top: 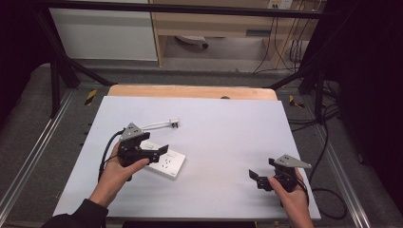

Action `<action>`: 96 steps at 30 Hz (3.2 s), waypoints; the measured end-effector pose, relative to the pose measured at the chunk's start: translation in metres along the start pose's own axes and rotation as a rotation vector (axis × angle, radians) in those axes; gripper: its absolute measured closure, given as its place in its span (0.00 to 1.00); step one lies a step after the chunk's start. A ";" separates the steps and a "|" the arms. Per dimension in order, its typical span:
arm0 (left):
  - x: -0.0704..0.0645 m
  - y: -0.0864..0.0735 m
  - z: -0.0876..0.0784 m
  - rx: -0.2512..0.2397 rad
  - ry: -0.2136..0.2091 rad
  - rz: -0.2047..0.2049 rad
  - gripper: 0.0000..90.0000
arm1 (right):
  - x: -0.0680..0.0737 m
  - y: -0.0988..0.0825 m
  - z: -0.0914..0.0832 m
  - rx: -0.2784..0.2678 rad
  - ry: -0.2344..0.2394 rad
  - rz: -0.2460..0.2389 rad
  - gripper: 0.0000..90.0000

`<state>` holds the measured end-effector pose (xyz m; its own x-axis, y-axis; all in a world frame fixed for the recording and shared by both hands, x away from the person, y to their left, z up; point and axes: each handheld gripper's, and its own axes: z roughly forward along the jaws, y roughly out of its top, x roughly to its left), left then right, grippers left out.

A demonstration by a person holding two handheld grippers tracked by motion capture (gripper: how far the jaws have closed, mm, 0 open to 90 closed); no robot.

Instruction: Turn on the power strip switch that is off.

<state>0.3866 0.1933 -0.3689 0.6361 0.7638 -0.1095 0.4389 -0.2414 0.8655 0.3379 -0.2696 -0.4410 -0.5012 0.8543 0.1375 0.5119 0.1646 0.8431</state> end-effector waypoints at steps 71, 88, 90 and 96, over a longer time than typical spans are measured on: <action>-0.001 -0.031 0.060 0.159 -0.042 0.015 1.00 | -0.001 0.000 -0.001 0.005 0.015 0.008 0.03; 0.006 -0.036 0.063 0.180 -0.018 0.008 1.00 | -0.001 0.000 -0.001 0.004 0.016 0.008 0.03; 0.006 -0.036 0.063 0.181 -0.020 0.010 1.00 | -0.001 0.000 -0.001 0.004 0.016 0.007 0.03; 0.006 -0.036 0.063 0.180 -0.027 0.010 1.00 | -0.001 0.000 -0.001 0.005 0.016 0.008 0.03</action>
<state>0.4151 0.1688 -0.4316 0.6568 0.7450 -0.1165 0.5374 -0.3541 0.7654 0.3373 -0.2709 -0.4406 -0.5078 0.8479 0.1525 0.5193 0.1601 0.8395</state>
